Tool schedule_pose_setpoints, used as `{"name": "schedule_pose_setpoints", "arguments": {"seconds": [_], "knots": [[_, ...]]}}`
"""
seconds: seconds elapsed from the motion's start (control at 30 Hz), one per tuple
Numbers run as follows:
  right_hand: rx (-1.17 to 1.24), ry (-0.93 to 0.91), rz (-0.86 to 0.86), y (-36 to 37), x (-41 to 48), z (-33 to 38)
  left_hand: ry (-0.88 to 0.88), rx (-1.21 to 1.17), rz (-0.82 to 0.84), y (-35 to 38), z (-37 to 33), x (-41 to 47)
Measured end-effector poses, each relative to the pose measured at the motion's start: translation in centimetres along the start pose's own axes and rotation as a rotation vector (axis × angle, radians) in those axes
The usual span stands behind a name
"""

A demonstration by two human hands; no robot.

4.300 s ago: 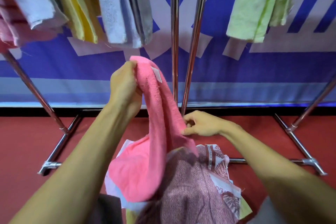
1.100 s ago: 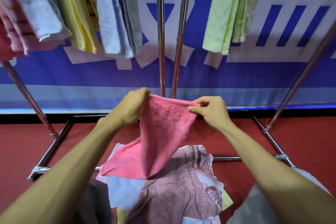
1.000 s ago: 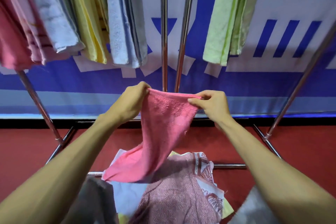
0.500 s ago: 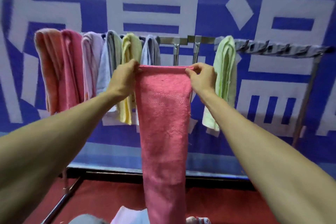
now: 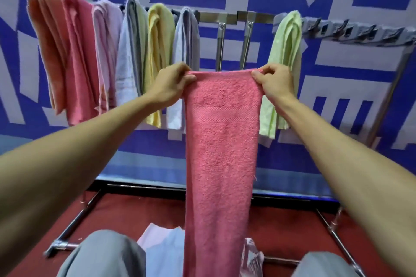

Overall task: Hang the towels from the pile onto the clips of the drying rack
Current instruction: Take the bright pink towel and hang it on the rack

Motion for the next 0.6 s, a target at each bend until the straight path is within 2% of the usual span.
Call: {"name": "schedule_pose_setpoints", "arguments": {"seconds": [0.1, 0.17, 0.3, 0.37, 0.6], "knots": [[0.006, 0.128, 0.095, 2.4, -0.8, -6.5, -0.083, -0.009, 0.096, 5.0, 4.1, -0.2], [0.070, 0.253, 0.127, 4.1, -2.0, -11.2, -0.167, -0.109, 0.151, 9.2, 7.4, -1.2], [0.463, 0.553, 0.149, 8.7, -6.3, -19.9, -0.414, -0.450, 0.134, 16.9, 14.4, -4.6], [0.582, 0.663, 0.143, 11.1, -8.5, -23.2, -0.511, -0.585, 0.127, 20.5, 16.6, -6.6], [0.695, 0.843, 0.229, 18.0, -14.3, -30.2, -0.702, -0.980, 0.091, 28.5, 18.5, -11.4]]}}
Point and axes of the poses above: each hand's wrist, its own x-axis towards the middle knuckle, its own y-axis out of the palm, z = x × y, the point moved 10 cm from there along x, towards the middle knuckle, and after that the axes turned 15 degrees about z, right-handed, at the moved point
